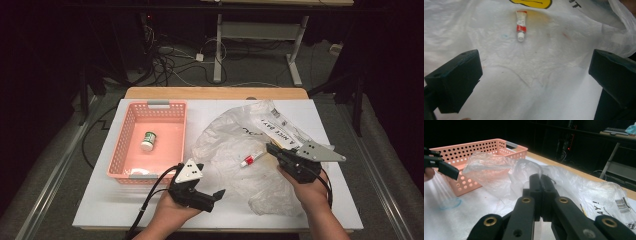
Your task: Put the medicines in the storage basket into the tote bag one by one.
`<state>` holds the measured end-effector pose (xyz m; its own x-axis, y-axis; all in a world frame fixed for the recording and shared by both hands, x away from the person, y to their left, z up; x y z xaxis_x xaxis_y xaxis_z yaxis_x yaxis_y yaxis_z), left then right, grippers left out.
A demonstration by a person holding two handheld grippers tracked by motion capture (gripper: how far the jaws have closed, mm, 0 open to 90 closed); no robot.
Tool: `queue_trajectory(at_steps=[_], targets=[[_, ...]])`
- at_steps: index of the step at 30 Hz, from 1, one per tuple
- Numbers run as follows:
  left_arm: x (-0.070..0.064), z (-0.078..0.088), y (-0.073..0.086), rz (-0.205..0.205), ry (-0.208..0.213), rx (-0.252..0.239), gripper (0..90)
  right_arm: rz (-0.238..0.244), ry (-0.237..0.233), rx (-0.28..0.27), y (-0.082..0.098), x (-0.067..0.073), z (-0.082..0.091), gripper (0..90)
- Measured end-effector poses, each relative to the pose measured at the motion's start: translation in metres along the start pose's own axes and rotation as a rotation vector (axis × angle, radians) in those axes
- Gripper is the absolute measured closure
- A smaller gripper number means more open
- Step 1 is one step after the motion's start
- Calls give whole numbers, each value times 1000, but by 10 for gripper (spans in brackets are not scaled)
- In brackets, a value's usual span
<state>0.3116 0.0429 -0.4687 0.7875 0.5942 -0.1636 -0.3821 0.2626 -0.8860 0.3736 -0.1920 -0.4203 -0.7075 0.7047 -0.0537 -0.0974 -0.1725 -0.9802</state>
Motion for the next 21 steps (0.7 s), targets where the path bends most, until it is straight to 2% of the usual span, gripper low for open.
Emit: queue_trajectory(at_steps=[6, 14, 21], targets=[[13, 11, -1, 23, -25, -13, 0, 0, -2, 7, 2, 1, -1, 900], [31, 23, 1, 9, -99, -17, 0, 0, -7, 0, 1, 1, -1, 900], [53, 39, 3, 47, -154, -33, 0, -2, -10, -3, 1, 1, 0, 900]])
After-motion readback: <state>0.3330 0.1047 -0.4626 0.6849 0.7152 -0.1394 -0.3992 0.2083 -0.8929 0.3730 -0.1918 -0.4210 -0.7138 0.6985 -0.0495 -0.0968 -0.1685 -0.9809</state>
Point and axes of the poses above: each handheld gripper's, and its own axes: z roughly backward along the jaws, y roughly out of its underside, x roughly to its left, the point moved 7 cm from there along -z, roughly forward along the jaws, and after that the axes turned 7 degrees about -x, right-handed, at the moved point
